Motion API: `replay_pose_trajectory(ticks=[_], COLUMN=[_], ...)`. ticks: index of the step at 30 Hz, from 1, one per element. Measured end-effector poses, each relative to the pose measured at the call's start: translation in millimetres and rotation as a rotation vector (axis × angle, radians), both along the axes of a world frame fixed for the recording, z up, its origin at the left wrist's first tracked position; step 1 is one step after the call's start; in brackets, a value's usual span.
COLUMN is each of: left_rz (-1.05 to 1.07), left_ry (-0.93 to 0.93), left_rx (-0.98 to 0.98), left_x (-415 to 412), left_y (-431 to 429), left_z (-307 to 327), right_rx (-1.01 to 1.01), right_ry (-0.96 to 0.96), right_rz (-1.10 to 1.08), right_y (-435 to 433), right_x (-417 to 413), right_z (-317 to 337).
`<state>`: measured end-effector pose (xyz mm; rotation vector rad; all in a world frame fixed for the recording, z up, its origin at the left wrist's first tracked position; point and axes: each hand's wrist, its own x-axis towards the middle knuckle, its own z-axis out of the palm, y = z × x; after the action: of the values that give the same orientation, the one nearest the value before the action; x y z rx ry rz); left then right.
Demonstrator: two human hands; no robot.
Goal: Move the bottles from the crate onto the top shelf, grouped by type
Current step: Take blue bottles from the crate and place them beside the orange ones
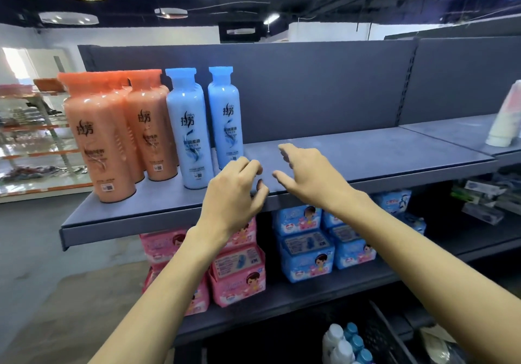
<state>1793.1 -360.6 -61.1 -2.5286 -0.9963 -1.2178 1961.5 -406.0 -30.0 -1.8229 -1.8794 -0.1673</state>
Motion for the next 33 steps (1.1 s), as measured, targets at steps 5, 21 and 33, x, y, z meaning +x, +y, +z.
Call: replay_pose_trajectory(ticks=[5,21,33], left_rz=[-0.098,-0.255,-0.296], left_ry=[0.035,0.576,0.737], left_rx=[0.021,-0.560,-0.876], left_x=[15,82,86], left_y=[-32,-96,-161], left_z=[-21,-249,-366], right_rx=[0.039,-0.585,-1.090], right_ry=[-0.057,0.208,0.384], right_rz=[-0.019,-0.280,-0.269], right_y=[-45,-166,-207], right_x=[19,96,95], right_z=[-19,-278,-425])
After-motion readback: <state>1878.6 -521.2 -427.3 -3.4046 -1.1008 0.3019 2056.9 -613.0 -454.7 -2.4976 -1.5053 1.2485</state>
